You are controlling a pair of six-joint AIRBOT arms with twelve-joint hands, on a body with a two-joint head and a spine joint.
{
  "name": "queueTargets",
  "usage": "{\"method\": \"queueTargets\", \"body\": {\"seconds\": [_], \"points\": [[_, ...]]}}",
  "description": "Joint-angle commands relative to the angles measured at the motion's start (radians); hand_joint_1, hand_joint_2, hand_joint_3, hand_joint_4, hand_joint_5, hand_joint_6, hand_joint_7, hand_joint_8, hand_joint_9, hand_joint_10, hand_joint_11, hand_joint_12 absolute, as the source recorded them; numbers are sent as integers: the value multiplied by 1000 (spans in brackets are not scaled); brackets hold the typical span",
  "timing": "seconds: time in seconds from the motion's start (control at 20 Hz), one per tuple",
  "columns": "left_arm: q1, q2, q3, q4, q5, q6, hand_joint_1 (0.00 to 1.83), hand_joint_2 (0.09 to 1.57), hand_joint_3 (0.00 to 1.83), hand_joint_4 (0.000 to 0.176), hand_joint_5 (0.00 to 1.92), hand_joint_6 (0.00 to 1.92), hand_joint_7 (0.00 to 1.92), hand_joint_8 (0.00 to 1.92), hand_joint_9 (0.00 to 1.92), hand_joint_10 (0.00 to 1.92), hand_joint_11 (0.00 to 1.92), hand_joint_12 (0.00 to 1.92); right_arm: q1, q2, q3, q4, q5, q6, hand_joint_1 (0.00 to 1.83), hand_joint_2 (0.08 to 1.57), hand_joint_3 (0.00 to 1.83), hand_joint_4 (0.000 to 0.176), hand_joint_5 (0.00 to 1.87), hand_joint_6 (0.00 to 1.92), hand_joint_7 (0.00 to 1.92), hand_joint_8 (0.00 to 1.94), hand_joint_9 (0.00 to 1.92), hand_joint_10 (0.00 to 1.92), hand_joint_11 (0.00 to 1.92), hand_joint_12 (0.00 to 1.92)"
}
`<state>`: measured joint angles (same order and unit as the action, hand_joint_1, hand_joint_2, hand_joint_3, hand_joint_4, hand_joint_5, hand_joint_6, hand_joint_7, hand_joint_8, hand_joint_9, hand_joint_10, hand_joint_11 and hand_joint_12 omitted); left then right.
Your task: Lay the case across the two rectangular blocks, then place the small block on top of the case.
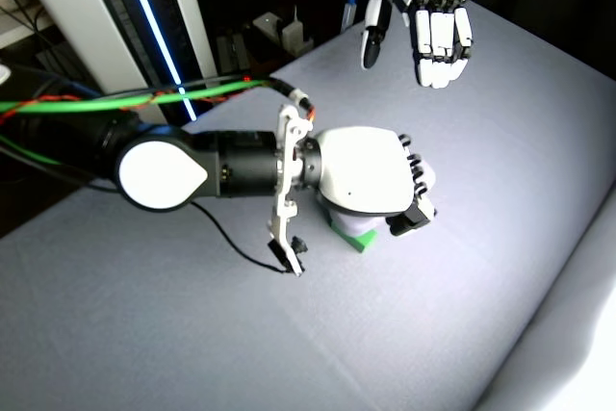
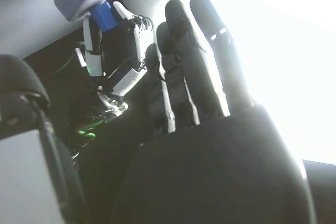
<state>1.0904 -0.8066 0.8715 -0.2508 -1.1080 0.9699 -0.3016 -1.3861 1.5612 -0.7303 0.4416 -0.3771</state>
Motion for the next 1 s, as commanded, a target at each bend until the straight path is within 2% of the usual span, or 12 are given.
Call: {"method": "queueTargets", "body": {"seconds": [0.0,0.05,0.15,0.2,0.25,0.3,0.4,0.5,0.55,0.8,0.9,0.95], "points": [[-12,-4,4,9,-117,-6,879,888,0,6,453,3,563,5,672,3,293,972,15,5,2,27,81,0,1225,1101,1,20,955,1067,1055,861,930,897,763,1441],[-12,-4,4,9,-117,-7,875,890,0,13,450,1,559,3,672,3,292,973,15,5,2,27,80,0,1224,1113,0,0,902,1086,1062,895,946,823,769,1391],[-12,-4,4,9,-117,-9,874,892,0,15,447,0,545,0,666,0,291,971,15,5,2,27,79,0,1216,1139,0,0,817,1188,1039,943,969,549,700,1285],[-12,-4,4,9,-117,-9,878,895,1,24,444,0,544,0,667,1,289,970,15,5,2,27,79,0,1186,1043,0,0,725,672,889,606,936,456,627,1257],[-12,-4,4,9,-117,-10,886,893,0,24,444,0,548,2,668,1,285,969,15,5,2,27,79,0,1172,1018,0,0,771,367,917,410,952,396,631,1251],[-12,-5,5,9,-117,-11,900,890,0,16,448,2,555,4,666,1,277,969,15,5,2,27,79,0,1151,1015,0,0,778,207,927,296,944,360,613,1287],[-12,-6,6,9,-117,-13,879,891,0,21,444,0,550,1,665,0,287,980,15,5,1,27,79,0,1120,1015,0,0,768,49,929,147,900,319,544,1308],[-12,-6,6,10,-117,-14,874,889,0,24,448,2,570,7,684,7,295,982,15,5,2,27,76,0,1107,1006,0,0,741,10,900,94,825,333,422,1369],[-12,-6,7,10,-117,-14,882,891,0,15,449,2,560,3,675,3,293,981,15,5,2,27,76,0,1096,1005,0,0,728,2,881,55,768,371,378,1369],[-12,-7,7,11,-119,-16,892,887,0,10,450,1,570,6,675,2,282,970,15,5,-2,28,76,0,1080,995,0,0,701,0,822,3,696,416,330,1343],[-12,-6,7,11,-122,-17,893,887,0,14,456,4,565,3,675,2,287,978,15,5,-15,28,79,0,989,992,0,0,528,0,623,0,577,353,212,1335],[-11,-6,7,11,-126,-17,891,889,0,11,453,2,563,1,675,2,285,978,15,20,-28,37,96,0,925,969,0,41,379,0,451,0,496,221,195,1256]]}}
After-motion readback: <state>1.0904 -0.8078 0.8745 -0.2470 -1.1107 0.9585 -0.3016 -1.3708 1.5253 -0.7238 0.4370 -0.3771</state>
